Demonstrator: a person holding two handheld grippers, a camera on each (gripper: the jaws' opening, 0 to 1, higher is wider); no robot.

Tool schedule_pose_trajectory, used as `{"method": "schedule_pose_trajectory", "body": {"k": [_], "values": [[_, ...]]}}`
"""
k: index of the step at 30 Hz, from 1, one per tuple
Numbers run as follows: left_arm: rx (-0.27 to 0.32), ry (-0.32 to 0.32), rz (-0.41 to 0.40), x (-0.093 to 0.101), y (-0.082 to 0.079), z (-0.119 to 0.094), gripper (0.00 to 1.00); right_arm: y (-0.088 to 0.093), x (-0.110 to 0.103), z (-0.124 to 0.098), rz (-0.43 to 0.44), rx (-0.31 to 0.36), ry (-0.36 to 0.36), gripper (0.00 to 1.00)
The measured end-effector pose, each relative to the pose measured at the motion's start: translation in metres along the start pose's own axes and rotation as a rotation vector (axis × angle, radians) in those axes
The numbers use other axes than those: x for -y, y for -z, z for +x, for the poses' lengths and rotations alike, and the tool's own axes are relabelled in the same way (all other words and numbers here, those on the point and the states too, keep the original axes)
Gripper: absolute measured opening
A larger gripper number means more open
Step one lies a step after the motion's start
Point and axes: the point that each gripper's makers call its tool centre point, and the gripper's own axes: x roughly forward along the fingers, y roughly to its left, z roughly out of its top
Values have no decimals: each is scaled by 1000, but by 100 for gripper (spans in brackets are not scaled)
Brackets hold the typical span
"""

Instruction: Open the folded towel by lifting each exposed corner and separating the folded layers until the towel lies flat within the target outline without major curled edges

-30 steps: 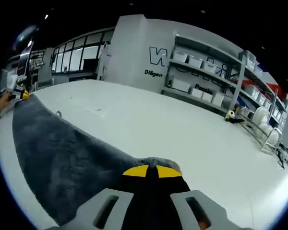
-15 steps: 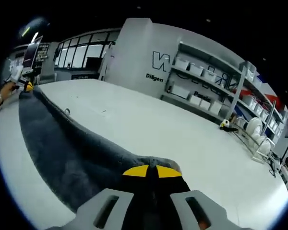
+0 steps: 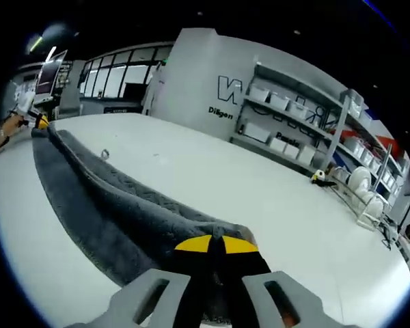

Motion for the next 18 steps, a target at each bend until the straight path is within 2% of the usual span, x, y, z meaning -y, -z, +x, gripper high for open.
{"method": "schedule_pose_trajectory", "body": {"k": [3, 9, 18], "values": [[2, -2, 46, 4, 3, -7, 2, 4, -5, -6, 1, 11, -5, 0], [14, -11, 35, 6, 4, -17, 2, 5, -8, -21, -3, 38, 2, 0], [22, -25, 78, 18, 2, -44, 2, 6, -17, -53, 20, 75, -4, 0]]}}
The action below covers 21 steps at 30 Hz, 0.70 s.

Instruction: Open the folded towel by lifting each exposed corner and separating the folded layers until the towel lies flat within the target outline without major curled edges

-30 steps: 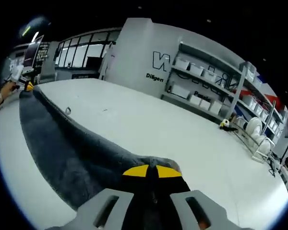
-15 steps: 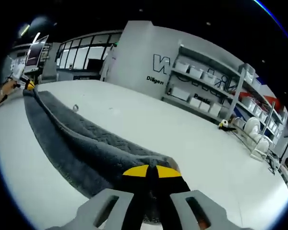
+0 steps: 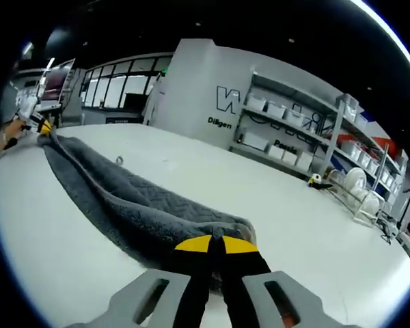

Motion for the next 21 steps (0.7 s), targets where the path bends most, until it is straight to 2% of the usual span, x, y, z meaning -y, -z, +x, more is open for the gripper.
{"method": "schedule_pose_trajectory", "body": {"k": [11, 21], "values": [[27, 23, -47, 12, 6, -26, 2, 6, -6, -33, -16, 9, -1, 0], [43, 22, -48, 26, 12, -62, 2, 14, -8, -74, -36, 18, 4, 0]]}}
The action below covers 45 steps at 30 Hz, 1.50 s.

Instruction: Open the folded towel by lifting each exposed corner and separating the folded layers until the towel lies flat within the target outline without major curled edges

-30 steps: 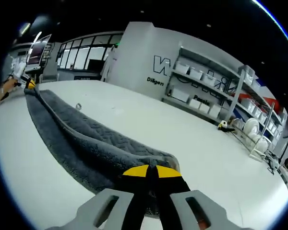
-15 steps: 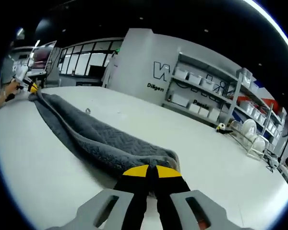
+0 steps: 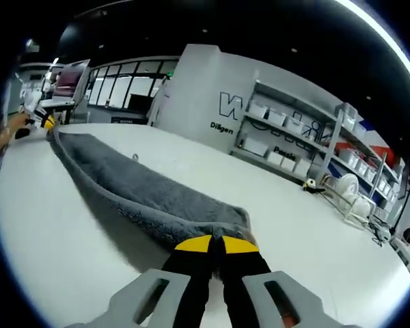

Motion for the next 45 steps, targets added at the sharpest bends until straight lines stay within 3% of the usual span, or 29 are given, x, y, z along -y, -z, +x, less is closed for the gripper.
{"method": "schedule_pose_trajectory", "body": {"k": [16, 26, 33, 35, 38, 41, 45], "values": [[-1, 45, -76, 28, 30, -28, 2, 30, -14, -30, 19, -39, -28, 0], [8, 68, -67, 40, 30, -48, 2, 51, -13, -44, 28, -85, -45, 0], [-2, 76, -39, 48, 33, -48, 3, 58, -17, -46, 54, -102, -61, 1], [21, 84, -51, 50, 30, -49, 5, 57, -20, -48, 70, -101, -70, 5], [49, 97, -76, 53, 27, -55, 17, 58, -18, -51, 85, -110, -64, 19], [71, 106, -85, 57, 23, -62, 28, 59, -19, -58, 62, -127, -58, 23], [57, 92, -41, 60, 22, -69, 35, 60, -18, -63, 60, -142, -50, 40]]}}
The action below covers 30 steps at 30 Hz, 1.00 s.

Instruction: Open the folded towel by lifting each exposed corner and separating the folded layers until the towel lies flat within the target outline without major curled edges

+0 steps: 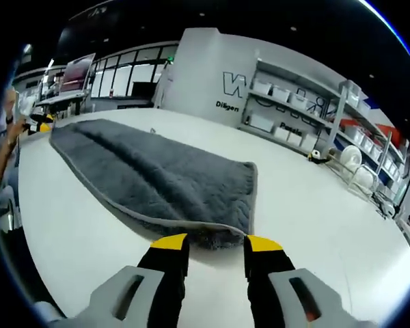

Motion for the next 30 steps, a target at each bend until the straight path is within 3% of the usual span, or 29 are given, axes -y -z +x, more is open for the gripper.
{"method": "schedule_pose_trajectory", "body": {"k": [8, 13, 16, 17, 19, 22, 24, 30], "values": [[8, -8, 31, 4, -10, -14, 58, 9, -2, -11, -28, -68, 7, 67], [31, 19, 6, 10, -16, -13, 70, 3, -8, -18, 1, -58, -19, 78], [33, 42, -4, 15, -17, -9, 78, 0, -12, -19, 15, -58, -32, 93], [68, 37, 12, 15, -22, -6, 85, -2, -14, -19, 15, -54, -36, 98], [92, 36, 7, 17, -26, -4, 92, -5, -16, -20, 13, -42, -38, 99], [65, 99, -65, 29, -22, -1, 94, -7, -20, -21, 17, -45, -54, 99], [79, 94, -66, 28, -23, 2, 98, -11, -23, -22, 16, -38, -58, 99], [79, 102, -77, 33, -23, 10, 99, -23, -41, -18, -20, -26, -92, 99]]}}
